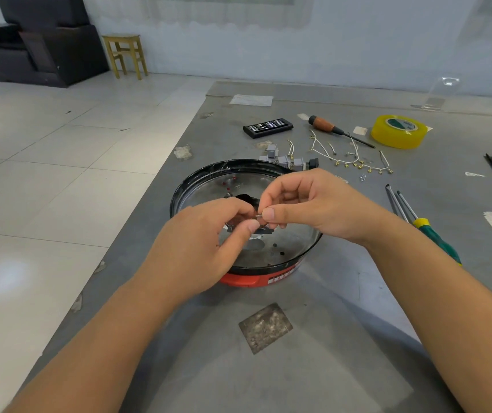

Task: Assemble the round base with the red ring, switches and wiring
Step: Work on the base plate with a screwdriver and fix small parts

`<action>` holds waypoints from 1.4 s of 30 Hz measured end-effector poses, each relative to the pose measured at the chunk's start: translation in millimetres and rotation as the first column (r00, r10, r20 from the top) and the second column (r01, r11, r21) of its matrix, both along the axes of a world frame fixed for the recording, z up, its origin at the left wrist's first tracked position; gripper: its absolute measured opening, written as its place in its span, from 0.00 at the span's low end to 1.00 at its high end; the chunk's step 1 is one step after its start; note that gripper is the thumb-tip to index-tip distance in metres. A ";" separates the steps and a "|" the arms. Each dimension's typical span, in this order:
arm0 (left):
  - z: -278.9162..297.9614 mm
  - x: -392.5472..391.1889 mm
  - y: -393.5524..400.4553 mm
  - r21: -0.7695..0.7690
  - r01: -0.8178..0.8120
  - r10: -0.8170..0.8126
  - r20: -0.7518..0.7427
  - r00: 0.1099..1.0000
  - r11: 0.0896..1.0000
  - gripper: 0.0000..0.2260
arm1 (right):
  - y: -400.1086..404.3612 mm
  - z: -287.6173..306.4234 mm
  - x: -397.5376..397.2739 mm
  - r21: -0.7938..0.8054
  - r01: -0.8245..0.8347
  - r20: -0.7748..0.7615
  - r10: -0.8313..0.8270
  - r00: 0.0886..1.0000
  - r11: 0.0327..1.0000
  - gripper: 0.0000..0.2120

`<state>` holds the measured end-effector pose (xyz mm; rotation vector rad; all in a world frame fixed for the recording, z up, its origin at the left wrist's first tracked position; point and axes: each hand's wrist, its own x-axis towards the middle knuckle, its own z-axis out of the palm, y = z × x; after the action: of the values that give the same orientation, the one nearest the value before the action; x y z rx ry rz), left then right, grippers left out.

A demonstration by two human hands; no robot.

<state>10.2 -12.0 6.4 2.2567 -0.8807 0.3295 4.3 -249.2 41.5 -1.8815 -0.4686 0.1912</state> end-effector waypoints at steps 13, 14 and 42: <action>8.0 -0.3 12.6 0.390 0.153 -0.157 -0.022 0.987 0.908 0.30 | 8.9 25.8 24.6 -0.569 -0.326 -0.297 0.181 0.938 0.755 0.00; 7.8 -0.7 12.9 0.408 0.153 -0.162 -0.014 0.987 0.900 0.30 | 11.3 26.4 26.0 -0.583 -0.340 -0.304 0.191 0.934 0.738 0.01; 2.5 0.1 6.8 0.435 0.101 -0.180 0.145 0.973 0.895 0.21 | 25.1 23.5 33.2 -0.614 -0.433 -0.367 0.248 0.897 0.660 0.05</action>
<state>10.4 -5.2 8.9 2.5679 -1.3135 0.3020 37.5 -224.1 65.0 -2.4259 -0.6338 0.9752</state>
